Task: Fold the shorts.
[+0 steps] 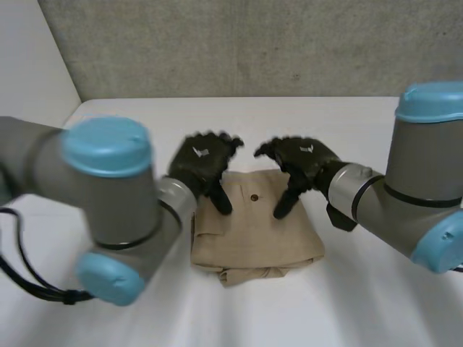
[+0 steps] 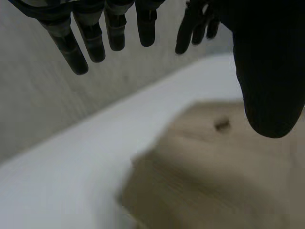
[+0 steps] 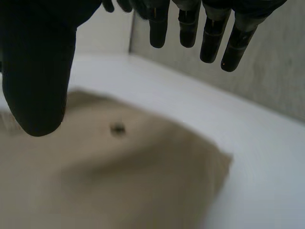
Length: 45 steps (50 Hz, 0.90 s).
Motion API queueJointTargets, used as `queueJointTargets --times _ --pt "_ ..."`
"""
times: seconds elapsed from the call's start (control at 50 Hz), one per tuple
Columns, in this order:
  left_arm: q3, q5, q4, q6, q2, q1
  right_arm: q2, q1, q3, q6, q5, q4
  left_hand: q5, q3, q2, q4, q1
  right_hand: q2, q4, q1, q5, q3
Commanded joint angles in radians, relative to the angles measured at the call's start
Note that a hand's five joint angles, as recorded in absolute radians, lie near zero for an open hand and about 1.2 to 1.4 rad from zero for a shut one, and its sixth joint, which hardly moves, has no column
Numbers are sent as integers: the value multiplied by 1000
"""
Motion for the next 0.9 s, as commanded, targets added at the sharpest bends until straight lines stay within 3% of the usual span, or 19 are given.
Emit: queueJointTargets --times 0.02,0.12,0.26,0.44,0.5,0.6,0.7,0.78,0.9 --pt "76 -108 -81 -2 -191 -18 118 -17 -12 -79 57 51 -17 -7 2 -3 8 -46 -56 -23 -70 -37" --pt "65 -180 -95 4 -240 -14 172 -31 -4 -142 95 57 -17 -7 2 -3 8 -46 -56 -23 -70 -37" --pt "25 -177 -106 -1 -209 -20 132 -42 19 -181 129 42 -22 -12 -4 -9 2 -46 -56 -23 -70 -37" --pt "24 -171 -103 -1 87 -23 -54 -37 14 -112 147 -46 -40 -30 -21 -26 -16 -46 -56 -23 -70 -37" --pt "24 -171 -101 -1 214 -1 -147 -42 8 -32 204 -73 -31 -21 -12 -17 -7 -46 -56 -23 -70 -37" --pt "33 -169 -130 1 367 135 -310 -60 5 7 333 -87 1 11 20 15 25 -46 -56 -23 -70 -37" --pt "71 -45 -305 -2 453 299 -367 -132 -6 -68 382 -22 -2 8 17 12 23 -46 -56 -23 -70 -37" --pt "93 38 -432 -10 464 345 -374 -145 -27 -107 383 52 -19 -9 -1 -6 5 -46 -56 -23 -70 -37" --pt "94 61 -448 -33 466 353 -374 -146 -30 -118 373 86 -31 -21 -12 -17 -7 -46 -56 -23 -70 -37"
